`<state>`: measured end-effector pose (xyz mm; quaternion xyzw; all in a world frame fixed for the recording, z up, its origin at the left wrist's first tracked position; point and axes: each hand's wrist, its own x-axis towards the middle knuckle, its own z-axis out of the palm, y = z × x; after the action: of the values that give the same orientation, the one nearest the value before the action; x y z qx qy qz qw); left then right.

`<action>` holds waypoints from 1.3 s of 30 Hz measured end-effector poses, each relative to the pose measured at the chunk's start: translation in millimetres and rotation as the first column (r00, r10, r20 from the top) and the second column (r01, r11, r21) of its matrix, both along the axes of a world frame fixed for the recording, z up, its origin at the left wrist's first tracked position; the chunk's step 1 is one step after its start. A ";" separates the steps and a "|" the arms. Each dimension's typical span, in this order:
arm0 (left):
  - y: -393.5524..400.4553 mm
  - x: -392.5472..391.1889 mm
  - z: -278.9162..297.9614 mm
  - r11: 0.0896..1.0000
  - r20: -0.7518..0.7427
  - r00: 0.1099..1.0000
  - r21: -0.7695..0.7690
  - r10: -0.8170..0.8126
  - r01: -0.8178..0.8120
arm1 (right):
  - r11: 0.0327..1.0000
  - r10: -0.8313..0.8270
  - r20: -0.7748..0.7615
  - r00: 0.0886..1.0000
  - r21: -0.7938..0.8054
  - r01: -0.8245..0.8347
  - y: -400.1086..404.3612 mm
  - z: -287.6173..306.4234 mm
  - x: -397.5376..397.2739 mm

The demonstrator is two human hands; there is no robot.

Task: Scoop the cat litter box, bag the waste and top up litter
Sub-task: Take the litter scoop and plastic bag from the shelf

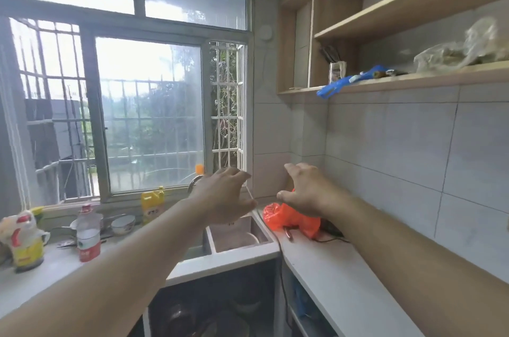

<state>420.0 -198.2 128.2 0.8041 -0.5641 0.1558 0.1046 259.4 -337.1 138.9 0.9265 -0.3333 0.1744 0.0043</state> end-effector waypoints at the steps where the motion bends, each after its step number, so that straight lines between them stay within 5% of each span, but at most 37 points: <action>1: -10.2 8.0 2.5 1.000 0.003 1.000 0.017 -0.002 0.002 | 1.000 0.000 0.002 1.000 0.012 0.000 -11.3 -0.4 7.7; 10: -93.4 87.8 0.2 0.997 -0.025 0.997 -0.016 -0.080 0.079 | 0.999 -0.039 0.068 0.997 0.032 0.037 -80.6 -5.7 75.9; 23: -222.0 196.6 13.6 0.898 -0.033 0.900 -0.099 -0.434 0.429 | 0.912 -0.410 0.116 0.905 0.018 0.410 -146.9 10.4 135.2; 39: -414.0 142.2 36.8 0.734 -0.166 0.726 -0.318 -0.667 0.600 | 0.796 -0.587 0.249 0.770 0.008 0.605 -270.9 36.2 88.7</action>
<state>562.2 -612.1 165.0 0.5550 -0.7629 0.0671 0.3248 348.1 -608.1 175.1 0.7442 -0.6012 0.2862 0.0531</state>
